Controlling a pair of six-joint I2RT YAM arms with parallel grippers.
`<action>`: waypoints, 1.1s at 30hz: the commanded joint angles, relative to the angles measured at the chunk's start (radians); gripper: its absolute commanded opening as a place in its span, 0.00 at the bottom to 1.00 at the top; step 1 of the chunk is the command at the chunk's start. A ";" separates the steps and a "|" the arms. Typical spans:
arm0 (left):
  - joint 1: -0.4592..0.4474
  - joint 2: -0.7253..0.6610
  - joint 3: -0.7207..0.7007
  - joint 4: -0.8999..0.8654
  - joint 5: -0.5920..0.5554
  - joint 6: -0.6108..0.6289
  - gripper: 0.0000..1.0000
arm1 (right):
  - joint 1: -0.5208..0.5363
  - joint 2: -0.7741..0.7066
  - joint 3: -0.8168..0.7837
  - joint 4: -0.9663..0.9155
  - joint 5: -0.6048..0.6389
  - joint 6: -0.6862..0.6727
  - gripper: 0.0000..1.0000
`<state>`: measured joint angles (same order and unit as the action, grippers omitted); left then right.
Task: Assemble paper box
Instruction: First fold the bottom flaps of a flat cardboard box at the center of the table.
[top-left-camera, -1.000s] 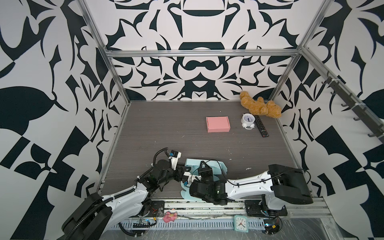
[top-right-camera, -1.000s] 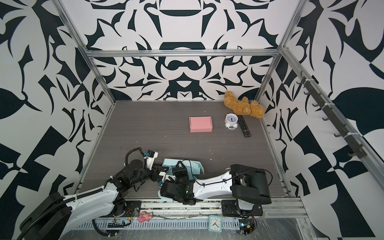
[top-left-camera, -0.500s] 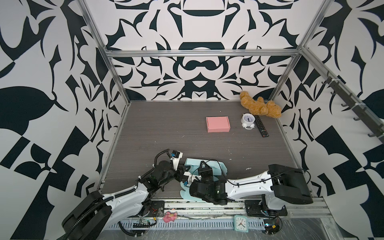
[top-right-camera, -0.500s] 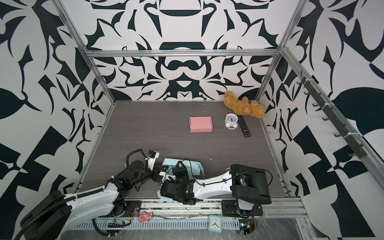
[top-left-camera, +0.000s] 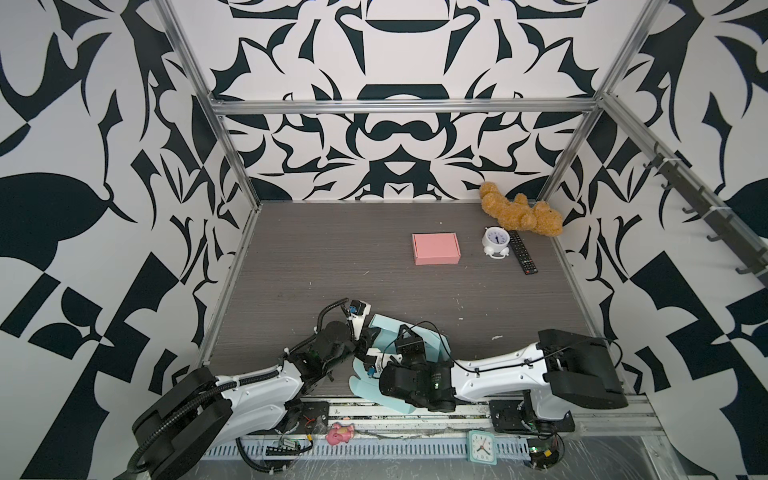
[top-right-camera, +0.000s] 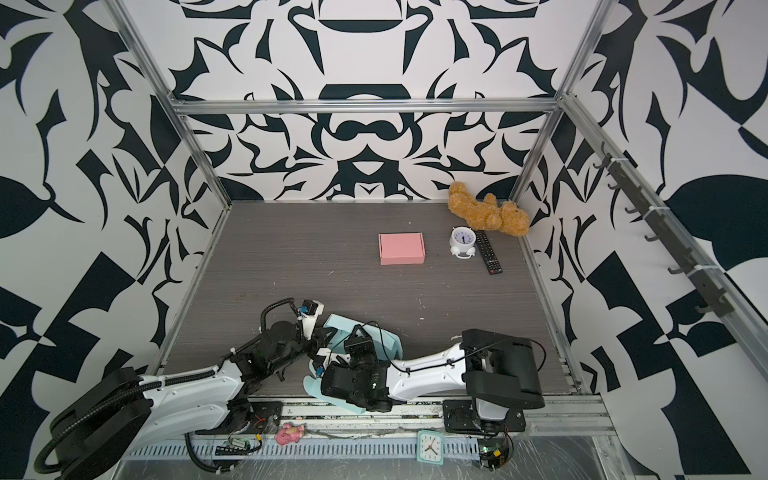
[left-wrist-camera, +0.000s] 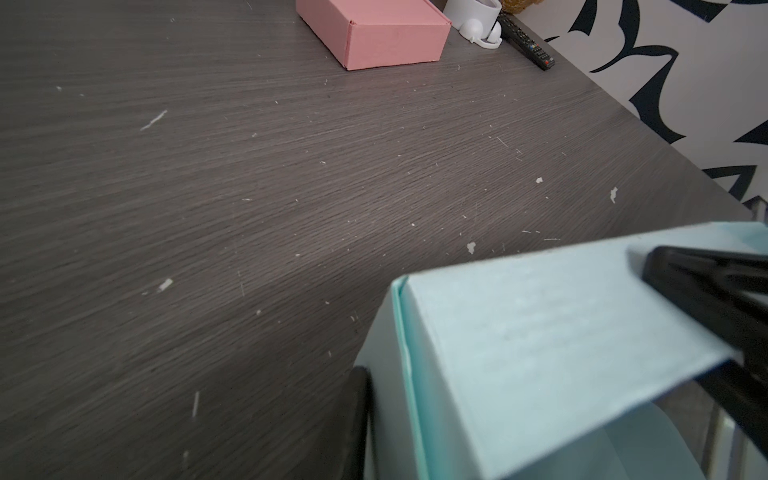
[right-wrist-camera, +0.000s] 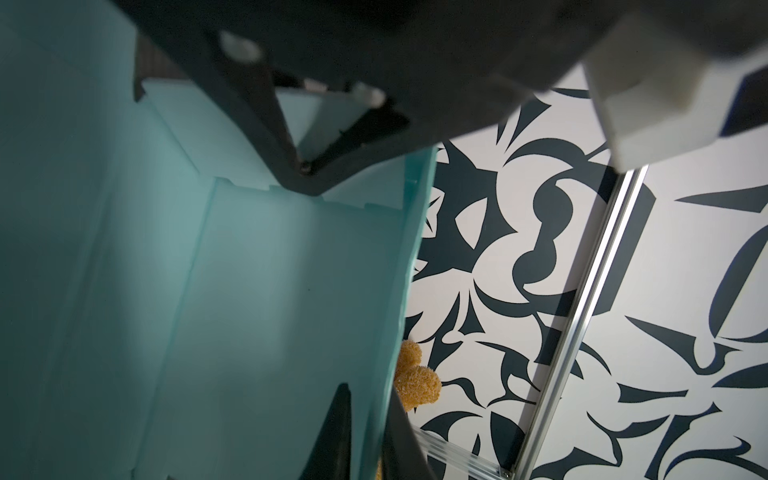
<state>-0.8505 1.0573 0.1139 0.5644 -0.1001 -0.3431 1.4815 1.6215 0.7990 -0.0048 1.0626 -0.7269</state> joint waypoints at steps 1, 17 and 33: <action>-0.005 -0.003 0.017 0.025 -0.038 0.014 0.24 | 0.012 -0.047 0.006 -0.024 -0.041 0.026 0.21; -0.007 -0.055 0.007 -0.010 -0.087 0.043 0.23 | 0.102 -0.425 0.046 -0.079 -0.404 0.448 0.64; -0.015 -0.009 0.046 -0.004 -0.102 0.079 0.23 | -0.542 -0.441 0.139 -0.192 -1.142 1.041 0.75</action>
<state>-0.8600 1.0367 0.1265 0.5415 -0.1886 -0.2798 0.9722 1.1286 0.9009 -0.1616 0.1181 0.1715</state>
